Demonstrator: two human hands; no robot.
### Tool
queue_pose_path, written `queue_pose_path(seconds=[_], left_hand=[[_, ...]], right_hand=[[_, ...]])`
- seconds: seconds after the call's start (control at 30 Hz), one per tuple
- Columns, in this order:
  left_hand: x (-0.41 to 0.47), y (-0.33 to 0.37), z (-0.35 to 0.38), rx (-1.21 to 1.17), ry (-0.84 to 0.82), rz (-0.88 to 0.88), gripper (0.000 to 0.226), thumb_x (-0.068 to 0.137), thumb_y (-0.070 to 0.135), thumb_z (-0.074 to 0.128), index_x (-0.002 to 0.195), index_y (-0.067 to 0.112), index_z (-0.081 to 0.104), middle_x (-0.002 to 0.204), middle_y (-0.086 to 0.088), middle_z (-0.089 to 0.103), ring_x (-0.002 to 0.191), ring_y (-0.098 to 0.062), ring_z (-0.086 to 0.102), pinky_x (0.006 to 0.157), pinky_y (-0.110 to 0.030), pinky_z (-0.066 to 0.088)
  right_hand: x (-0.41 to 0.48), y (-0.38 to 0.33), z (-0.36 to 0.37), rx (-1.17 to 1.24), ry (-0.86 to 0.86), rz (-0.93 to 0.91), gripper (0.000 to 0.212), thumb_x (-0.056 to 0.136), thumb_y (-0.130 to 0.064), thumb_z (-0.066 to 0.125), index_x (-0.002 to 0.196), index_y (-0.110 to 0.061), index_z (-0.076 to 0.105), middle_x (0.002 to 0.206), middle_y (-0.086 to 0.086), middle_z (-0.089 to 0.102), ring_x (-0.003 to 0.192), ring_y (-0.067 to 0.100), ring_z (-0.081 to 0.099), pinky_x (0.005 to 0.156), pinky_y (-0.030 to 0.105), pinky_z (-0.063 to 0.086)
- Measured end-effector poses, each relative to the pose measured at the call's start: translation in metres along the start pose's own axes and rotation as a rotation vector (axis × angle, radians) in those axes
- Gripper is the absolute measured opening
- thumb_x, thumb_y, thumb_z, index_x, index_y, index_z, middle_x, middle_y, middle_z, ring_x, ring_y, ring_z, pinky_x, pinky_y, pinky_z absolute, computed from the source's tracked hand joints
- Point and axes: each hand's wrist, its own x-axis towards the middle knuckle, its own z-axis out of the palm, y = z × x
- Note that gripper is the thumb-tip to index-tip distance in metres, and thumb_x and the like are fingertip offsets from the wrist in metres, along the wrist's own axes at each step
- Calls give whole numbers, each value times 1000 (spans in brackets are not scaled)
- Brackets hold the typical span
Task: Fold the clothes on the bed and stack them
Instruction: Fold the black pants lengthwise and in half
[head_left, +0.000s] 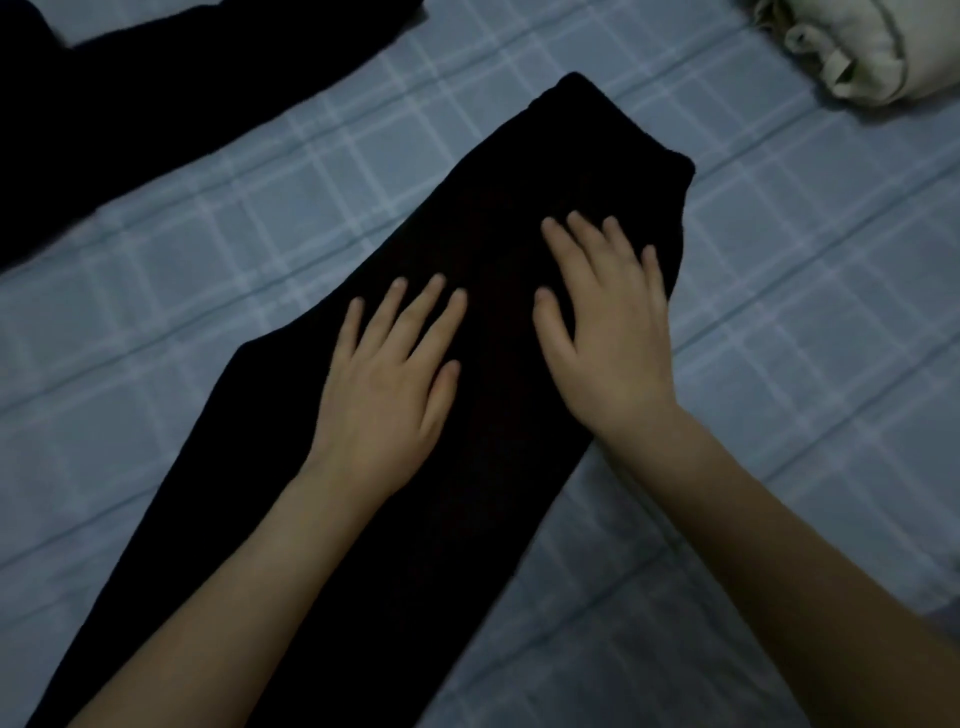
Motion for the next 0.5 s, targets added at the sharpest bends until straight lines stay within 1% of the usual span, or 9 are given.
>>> queue_pose_path(seconds=[0.07, 0.17, 0.23, 0.3, 0.37, 0.4, 0.43, 0.47, 0.5], left_hand=[[-26, -11, 9, 47, -37, -50, 56, 100, 39, 27, 153, 22, 28, 160, -5, 25, 150, -27, 16, 120, -52, 11], [-41, -18, 29, 163, -96, 3, 57, 101, 42, 24, 154, 23, 25, 161, -4, 22, 150, -28, 12, 121, -52, 8], [-43, -19, 40, 175, -77, 8, 57, 102, 41, 25, 155, 23, 23, 162, -4, 22, 150, -28, 12, 121, -52, 9], [-43, -20, 48, 186, -42, 5, 56, 102, 41, 25, 155, 22, 23, 161, -4, 23, 150, -28, 13, 121, -53, 10], [-44, -20, 52, 195, -15, 11, 56, 102, 41, 24, 155, 22, 23, 161, -4, 23, 150, -28, 13, 121, -53, 10], [-44, -20, 53, 194, -2, 15, 56, 102, 40, 25, 155, 22, 23, 161, -4, 23, 150, -28, 13, 121, -53, 10], [-44, -20, 54, 193, 10, 16, 56, 102, 40, 25, 155, 21, 23, 161, -5, 23, 150, -28, 13, 121, -53, 10], [-44, -20, 54, 195, 18, 14, 56, 102, 40, 25, 155, 21, 23, 161, -5, 23, 150, -29, 13, 121, -53, 10], [-44, -19, 55, 198, 24, 11, 56, 102, 40, 25, 155, 21, 23, 161, -5, 23, 150, -29, 13, 121, -53, 10]], right_hand=[[-20, 0, 8, -38, -91, -18, 53, 101, -34, 39, 153, -24, 35, 161, 0, 31, 151, 23, 17, 123, 49, 8], [-25, 11, 17, -109, -154, -30, 52, 103, -34, 40, 154, -26, 34, 163, -2, 25, 153, 22, 11, 123, 48, 6], [-23, 14, 15, -69, -81, -45, 50, 102, -34, 42, 151, -24, 40, 162, 0, 29, 151, 25, 17, 122, 49, 12], [-15, 21, 7, -17, 27, 63, 49, 100, -37, 47, 148, -26, 45, 160, 6, 30, 147, 32, 23, 119, 50, 19], [-1, 32, -6, 142, 12, 325, 52, 96, -46, 51, 147, -38, 41, 159, 12, 25, 144, 36, 22, 119, 50, 21], [8, 40, -11, 265, -47, 448, 53, 95, -50, 53, 145, -45, 38, 157, 14, 27, 143, 36, 25, 119, 48, 23], [15, 48, -16, 376, -106, 514, 53, 94, -52, 55, 143, -48, 37, 151, 13, 35, 140, 34, 32, 118, 47, 27], [21, 54, -20, 469, -139, 508, 54, 92, -51, 58, 142, -48, 38, 145, 10, 44, 135, 29, 41, 115, 43, 34], [25, 60, -22, 548, -145, 459, 56, 91, -48, 62, 141, -46, 38, 137, 2, 51, 129, 19, 49, 110, 37, 41]])
